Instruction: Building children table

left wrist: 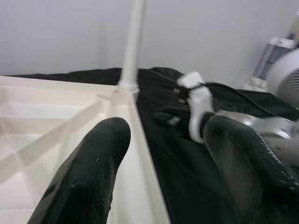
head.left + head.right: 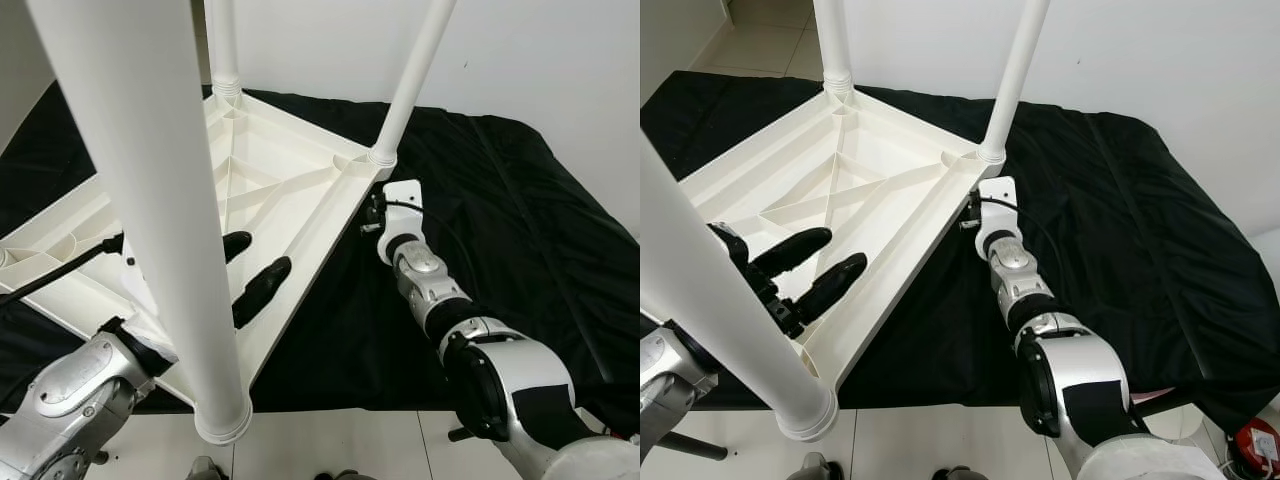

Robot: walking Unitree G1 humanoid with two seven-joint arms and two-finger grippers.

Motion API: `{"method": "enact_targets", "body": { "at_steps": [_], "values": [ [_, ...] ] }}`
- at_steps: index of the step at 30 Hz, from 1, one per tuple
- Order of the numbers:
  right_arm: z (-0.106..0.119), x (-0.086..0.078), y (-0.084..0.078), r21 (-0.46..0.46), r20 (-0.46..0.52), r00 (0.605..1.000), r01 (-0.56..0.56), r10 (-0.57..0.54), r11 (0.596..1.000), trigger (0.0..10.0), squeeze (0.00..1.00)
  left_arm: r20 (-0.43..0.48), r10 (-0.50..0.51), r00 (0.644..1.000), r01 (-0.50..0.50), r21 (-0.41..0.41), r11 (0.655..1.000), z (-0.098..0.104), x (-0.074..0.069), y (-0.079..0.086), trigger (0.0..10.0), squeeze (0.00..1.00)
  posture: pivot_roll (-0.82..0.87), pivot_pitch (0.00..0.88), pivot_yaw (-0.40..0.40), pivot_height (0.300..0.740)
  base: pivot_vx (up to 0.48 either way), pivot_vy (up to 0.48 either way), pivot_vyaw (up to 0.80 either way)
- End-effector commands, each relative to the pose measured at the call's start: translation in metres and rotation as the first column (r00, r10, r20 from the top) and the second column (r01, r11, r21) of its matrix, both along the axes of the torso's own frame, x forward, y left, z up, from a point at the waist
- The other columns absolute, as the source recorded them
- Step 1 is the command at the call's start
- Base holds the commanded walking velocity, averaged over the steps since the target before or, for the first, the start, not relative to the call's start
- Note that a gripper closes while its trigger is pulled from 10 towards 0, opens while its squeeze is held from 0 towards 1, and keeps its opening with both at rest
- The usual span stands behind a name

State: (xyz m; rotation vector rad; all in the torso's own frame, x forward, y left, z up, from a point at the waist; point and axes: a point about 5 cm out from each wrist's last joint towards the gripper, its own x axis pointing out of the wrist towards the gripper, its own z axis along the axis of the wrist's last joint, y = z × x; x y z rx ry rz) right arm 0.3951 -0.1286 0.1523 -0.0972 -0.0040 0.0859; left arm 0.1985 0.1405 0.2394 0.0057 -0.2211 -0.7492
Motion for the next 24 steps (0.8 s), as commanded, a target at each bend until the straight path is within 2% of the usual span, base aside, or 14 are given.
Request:
{"method": "enact_targets", "body": {
  "at_steps": [1, 7, 10, 12, 18, 19, 20, 21, 24],
  "values": [
    [-0.005, -0.002, -0.011, 0.004, -0.007, 0.999, 0.039, -0.039, 0.999, 10.0, 0.00, 0.010, -0.006, 1.000, 0.006, 0.018, 1.000, 0.000, 0.001, 0.001, 10.0, 0.00, 0.11, 0.124, -0.111, 0.740, 0.000, 0.000, 0.00],
    [-0.013, -0.019, -0.014, 0.012, 0.062, 0.998, -0.008, 0.007, 1.000, 10.0, 0.00, 0.025, 0.005, 1.000, -0.005, 0.033, 0.999, 0.000, 0.006, 0.003, 10.0, 0.00, 0.10, 0.108, -0.114, 0.740, 0.000, 0.000, 0.00],
    [-0.014, -0.035, -0.009, 0.006, 0.106, 0.993, -0.062, 0.061, 0.998, 10.0, 0.00, 0.026, 0.010, 1.000, -0.012, 0.044, 0.999, -0.001, 0.007, 0.005, 10.0, 0.00, 0.09, 0.101, -0.115, 0.740, 0.000, 0.000, 0.00],
    [-0.012, -0.052, -0.004, 0.039, 0.133, 0.985, -0.117, 0.111, 0.992, 10.0, 0.00, 0.030, 0.026, 0.999, -0.028, 0.059, 0.998, -0.003, 0.009, 0.008, 10.0, 0.00, 0.09, 0.096, -0.120, 0.740, 0.000, 0.000, 0.00],
    [-0.009, -0.071, 0.002, 0.055, 0.158, 0.974, -0.173, 0.163, 0.983, 10.0, 0.00, 0.037, 0.048, 0.998, -0.051, 0.074, 0.996, -0.004, 0.012, 0.012, 10.0, 0.00, 0.08, 0.093, -0.120, 0.740, 0.000, 0.000, 0.00],
    [-0.010, -0.079, 0.006, 0.065, 0.155, 0.966, -0.217, 0.205, 0.974, 10.0, 1.00, 0.038, 0.056, 0.998, -0.059, 0.076, 0.995, -0.005, 0.012, 0.014, 10.0, 0.00, 0.08, 0.086, -0.121, 0.740, 0.000, 0.000, 0.00],
    [-0.011, -0.094, 0.014, 0.066, 0.152, 0.950, -0.285, 0.273, 0.956, 10.0, 1.00, 0.039, 0.071, 0.997, -0.074, 0.076, 0.994, -0.006, 0.013, 0.016, 10.0, 0.00, 0.08, 0.084, -0.119, 0.740, 0.000, 0.000, 0.00],
    [-0.010, -0.100, 0.016, 0.061, 0.152, 0.943, -0.307, 0.295, 0.950, 10.0, 1.00, 0.040, 0.078, 0.996, -0.080, 0.077, 0.994, -0.006, 0.013, 0.017, 10.0, 0.00, 0.08, 0.084, -0.119, 0.740, 0.000, 0.000, 0.00],
    [-0.010, -0.108, 0.021, 0.055, 0.155, 0.930, -0.344, 0.332, 0.937, 10.0, 1.00, 0.040, 0.083, 0.996, -0.086, 0.075, 0.993, -0.006, 0.012, 0.016, 10.0, 0.00, 0.08, 0.078, -0.119, 0.740, 0.000, 0.000, 0.00]
  ]
}}
